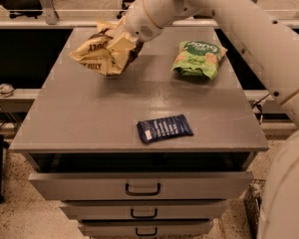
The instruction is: Move brown chip bag near rxbar blueberry
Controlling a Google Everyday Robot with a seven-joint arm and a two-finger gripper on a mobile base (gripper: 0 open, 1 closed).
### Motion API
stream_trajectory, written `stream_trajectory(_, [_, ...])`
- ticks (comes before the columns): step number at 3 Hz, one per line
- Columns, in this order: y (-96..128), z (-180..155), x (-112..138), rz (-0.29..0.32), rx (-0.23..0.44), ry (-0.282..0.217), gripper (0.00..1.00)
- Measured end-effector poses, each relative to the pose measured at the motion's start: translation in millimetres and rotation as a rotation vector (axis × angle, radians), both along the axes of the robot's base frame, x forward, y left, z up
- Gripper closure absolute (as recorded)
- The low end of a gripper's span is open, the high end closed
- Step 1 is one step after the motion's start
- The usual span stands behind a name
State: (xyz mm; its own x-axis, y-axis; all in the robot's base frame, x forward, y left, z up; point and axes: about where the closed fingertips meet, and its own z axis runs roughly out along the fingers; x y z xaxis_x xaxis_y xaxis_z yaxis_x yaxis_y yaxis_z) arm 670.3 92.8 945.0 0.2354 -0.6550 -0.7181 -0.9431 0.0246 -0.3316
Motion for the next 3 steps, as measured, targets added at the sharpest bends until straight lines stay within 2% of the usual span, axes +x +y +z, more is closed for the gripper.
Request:
stream_trajectory(1, [-42, -15, -31, 0.099, -0.030, 0.024, 1.00])
stream_trajectory(2, [-77, -29, -55, 0.167, -0.070, 0.048, 1.00])
stream_trajectory(3, [-104, -46, -76, 0.243, -0.120, 0.081, 1.00])
